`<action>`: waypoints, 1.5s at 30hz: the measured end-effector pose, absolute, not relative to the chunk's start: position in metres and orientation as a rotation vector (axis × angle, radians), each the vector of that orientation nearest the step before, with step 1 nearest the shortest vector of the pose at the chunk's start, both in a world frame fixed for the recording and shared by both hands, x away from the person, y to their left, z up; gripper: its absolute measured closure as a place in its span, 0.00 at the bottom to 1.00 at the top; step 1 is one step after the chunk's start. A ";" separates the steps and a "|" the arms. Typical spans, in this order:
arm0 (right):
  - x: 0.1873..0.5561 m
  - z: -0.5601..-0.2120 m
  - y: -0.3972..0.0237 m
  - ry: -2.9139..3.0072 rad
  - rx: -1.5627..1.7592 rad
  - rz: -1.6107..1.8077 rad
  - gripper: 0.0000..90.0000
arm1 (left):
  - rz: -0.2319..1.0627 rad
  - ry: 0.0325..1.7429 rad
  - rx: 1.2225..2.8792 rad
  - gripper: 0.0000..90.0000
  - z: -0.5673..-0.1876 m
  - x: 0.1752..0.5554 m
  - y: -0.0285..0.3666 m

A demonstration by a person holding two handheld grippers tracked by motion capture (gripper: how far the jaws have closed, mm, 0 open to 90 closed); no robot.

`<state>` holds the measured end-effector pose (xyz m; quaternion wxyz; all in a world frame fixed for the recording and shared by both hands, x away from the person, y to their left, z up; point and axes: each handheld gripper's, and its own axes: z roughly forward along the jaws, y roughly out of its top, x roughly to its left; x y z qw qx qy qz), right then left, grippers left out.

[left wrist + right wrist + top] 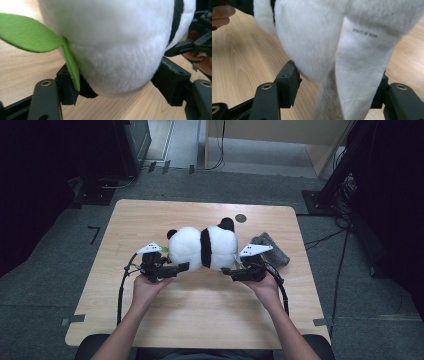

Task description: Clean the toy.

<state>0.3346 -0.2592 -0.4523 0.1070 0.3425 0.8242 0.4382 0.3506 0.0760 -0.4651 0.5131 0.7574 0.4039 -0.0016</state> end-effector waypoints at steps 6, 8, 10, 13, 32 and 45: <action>0.333 -0.454 -0.256 2.438 1.041 1.298 0.48 | 0.005 1.019 1.839 0.23 -0.469 0.351 0.071; 0.332 -0.454 -0.255 2.438 1.041 1.299 0.48 | 0.016 1.022 1.853 0.22 -0.470 0.350 0.071; 0.332 -0.454 -0.255 2.435 1.036 1.311 0.49 | 0.041 1.035 1.870 0.22 -0.471 0.350 0.070; 0.333 -0.457 -0.254 2.433 1.045 1.293 0.50 | 0.047 1.073 1.913 0.22 -0.480 0.355 0.069; 0.337 -0.450 -0.281 2.314 1.079 1.337 0.47 | 0.116 1.094 1.918 0.22 -0.480 0.352 0.085; 0.346 -0.446 -0.307 2.203 1.127 1.319 0.46 | 0.218 1.032 1.886 0.23 -0.465 0.355 0.100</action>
